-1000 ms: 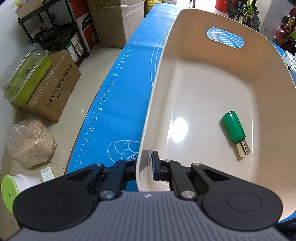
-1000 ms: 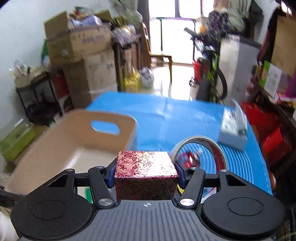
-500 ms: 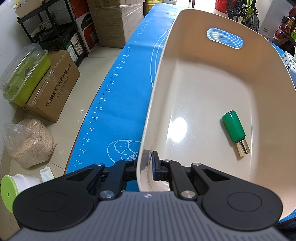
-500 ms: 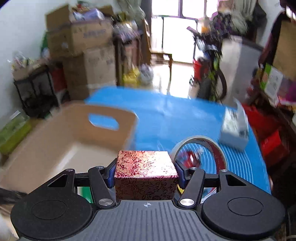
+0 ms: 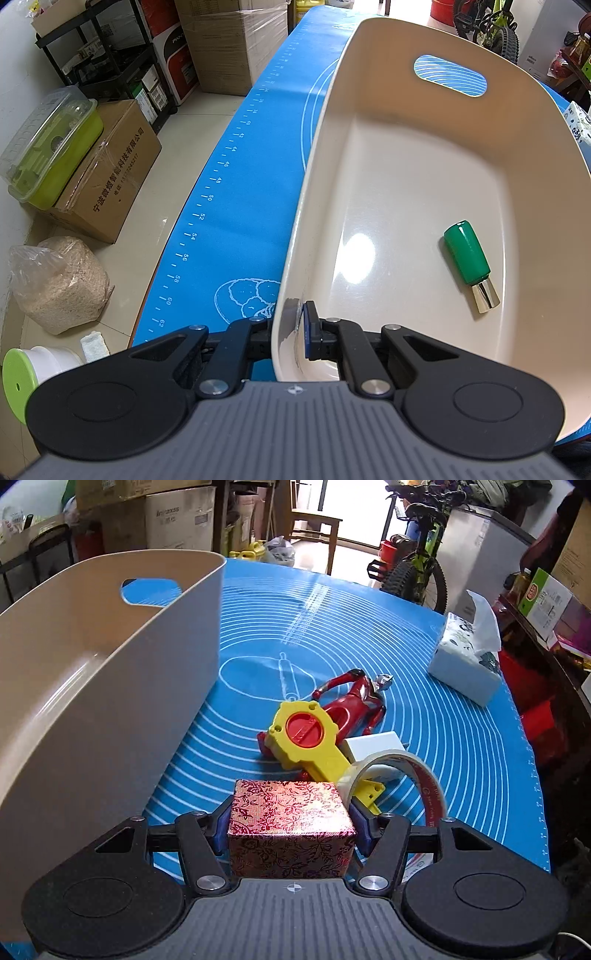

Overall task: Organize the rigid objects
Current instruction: 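Grasp the red patterned box with the right gripper, then lift the red box into the basket and release it with the right gripper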

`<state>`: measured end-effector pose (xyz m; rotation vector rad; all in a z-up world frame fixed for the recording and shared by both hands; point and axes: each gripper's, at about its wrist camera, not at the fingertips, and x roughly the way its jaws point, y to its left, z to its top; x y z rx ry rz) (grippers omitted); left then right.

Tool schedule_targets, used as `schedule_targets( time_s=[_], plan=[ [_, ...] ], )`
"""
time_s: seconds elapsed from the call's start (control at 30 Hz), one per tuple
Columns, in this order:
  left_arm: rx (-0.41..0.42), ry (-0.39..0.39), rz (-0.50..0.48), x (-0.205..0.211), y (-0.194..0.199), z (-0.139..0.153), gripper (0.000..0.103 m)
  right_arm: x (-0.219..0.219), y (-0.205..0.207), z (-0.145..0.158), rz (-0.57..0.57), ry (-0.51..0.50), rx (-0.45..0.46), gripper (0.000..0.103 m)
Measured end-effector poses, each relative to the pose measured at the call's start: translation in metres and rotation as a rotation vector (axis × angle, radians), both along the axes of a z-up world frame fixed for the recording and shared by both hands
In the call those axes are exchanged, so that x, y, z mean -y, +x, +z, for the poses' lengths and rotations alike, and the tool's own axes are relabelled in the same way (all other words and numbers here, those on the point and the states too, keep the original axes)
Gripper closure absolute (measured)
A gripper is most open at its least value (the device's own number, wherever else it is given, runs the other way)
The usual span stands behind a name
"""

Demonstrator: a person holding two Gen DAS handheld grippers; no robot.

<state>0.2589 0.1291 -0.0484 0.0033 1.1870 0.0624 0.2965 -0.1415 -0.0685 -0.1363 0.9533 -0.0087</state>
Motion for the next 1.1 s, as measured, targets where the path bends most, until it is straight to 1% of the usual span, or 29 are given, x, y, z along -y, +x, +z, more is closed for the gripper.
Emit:
schedule_targets(
  time_s=[0.17,0.2,0.23,0.5,0.57,0.63,0.77,0.87,0.97,1.1],
  plan=[
    [-0.001,-0.003,0.000,-0.001,0.001,0.001,0.092,0.001,-0.005,0.004,-0.020,-0.002,-0.014,0.034],
    [-0.001,-0.003,0.000,-0.001,0.001,0.002,0.092,0.001,-0.006,0.005,-0.023,-0.001,-0.013,0.034],
    [-0.001,-0.003,0.000,-0.001,0.001,0.002,0.092,0.001,-0.007,0.006,-0.027,-0.006,-0.011,0.036],
    [-0.002,-0.005,0.001,0.000,0.001,0.002,0.092,0.002,-0.014,0.011,-0.033,-0.007,-0.018,0.037],
    [-0.002,-0.004,0.001,0.000,0.001,0.002,0.092,0.003,-0.015,0.011,-0.039,-0.006,-0.024,0.036],
    [-0.002,-0.003,0.001,0.000,0.001,0.002,0.092,0.006,-0.020,0.012,-0.047,0.010,-0.023,0.032],
    [-0.002,0.001,0.000,0.001,0.000,0.002,0.092,0.011,-0.027,0.016,-0.059,0.038,-0.015,0.032],
    [-0.002,0.002,0.000,0.001,0.000,0.002,0.092,0.011,-0.030,0.016,-0.064,0.034,-0.015,0.033],
    [-0.002,0.001,-0.001,0.001,0.000,0.002,0.092,0.010,-0.030,0.013,-0.059,0.033,-0.020,0.030],
    [-0.002,-0.005,-0.002,-0.001,0.000,0.003,0.092,0.008,-0.030,0.012,-0.049,0.030,-0.022,0.030]
  ],
)
